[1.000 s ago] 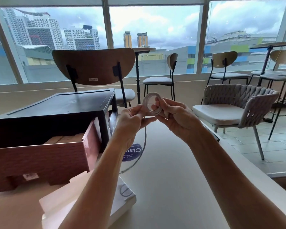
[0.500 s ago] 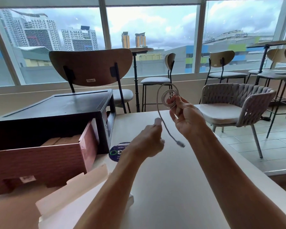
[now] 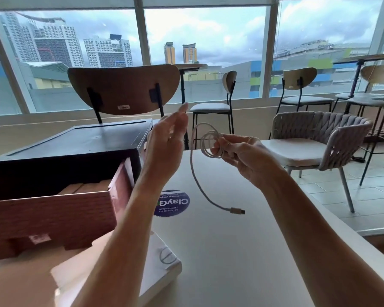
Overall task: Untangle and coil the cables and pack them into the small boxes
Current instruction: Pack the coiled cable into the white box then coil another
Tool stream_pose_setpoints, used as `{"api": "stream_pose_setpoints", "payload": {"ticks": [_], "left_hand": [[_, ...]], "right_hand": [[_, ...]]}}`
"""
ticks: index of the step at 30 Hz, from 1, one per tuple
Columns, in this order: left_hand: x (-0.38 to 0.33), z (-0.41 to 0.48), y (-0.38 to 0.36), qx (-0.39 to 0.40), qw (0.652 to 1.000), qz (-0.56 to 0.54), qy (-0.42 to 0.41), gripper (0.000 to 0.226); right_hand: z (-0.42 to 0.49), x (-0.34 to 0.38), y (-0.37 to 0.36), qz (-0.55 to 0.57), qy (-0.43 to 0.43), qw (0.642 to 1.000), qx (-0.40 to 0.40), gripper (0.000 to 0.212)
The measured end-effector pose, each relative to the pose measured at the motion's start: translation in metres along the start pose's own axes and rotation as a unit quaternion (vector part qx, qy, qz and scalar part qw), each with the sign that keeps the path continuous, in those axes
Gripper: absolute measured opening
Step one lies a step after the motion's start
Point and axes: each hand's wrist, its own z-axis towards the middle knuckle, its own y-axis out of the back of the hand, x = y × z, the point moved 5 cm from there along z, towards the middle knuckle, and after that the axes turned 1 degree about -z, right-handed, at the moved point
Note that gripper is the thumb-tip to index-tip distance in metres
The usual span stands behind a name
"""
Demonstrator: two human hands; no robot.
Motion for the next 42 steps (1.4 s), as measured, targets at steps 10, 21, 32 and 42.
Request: {"api": "stream_pose_setpoints", "payload": {"ticks": [10, 21, 32, 42], "left_hand": [[0.013, -0.005, -0.003, 0.043, 0.998, -0.028, 0.028, 0.014], [0.021, -0.008, 0.017, 0.178, 0.958, -0.117, 0.190, 0.024], [0.023, -0.008, 0.009, 0.139, 0.947, -0.196, 0.212, 0.013], [0.019, -0.013, 0.003, 0.151, 0.956, -0.174, 0.180, 0.025]], "right_hand": [[-0.006, -0.002, -0.020, 0.006, -0.034, 0.986, 0.164, 0.026], [-0.009, -0.009, -0.028, 0.009, -0.055, 0.977, 0.207, 0.032], [-0.007, -0.006, -0.026, 0.050, -0.052, 0.974, 0.216, 0.027], [-0.007, -0.005, -0.023, -0.009, -0.029, 0.983, 0.181, 0.031]]}}
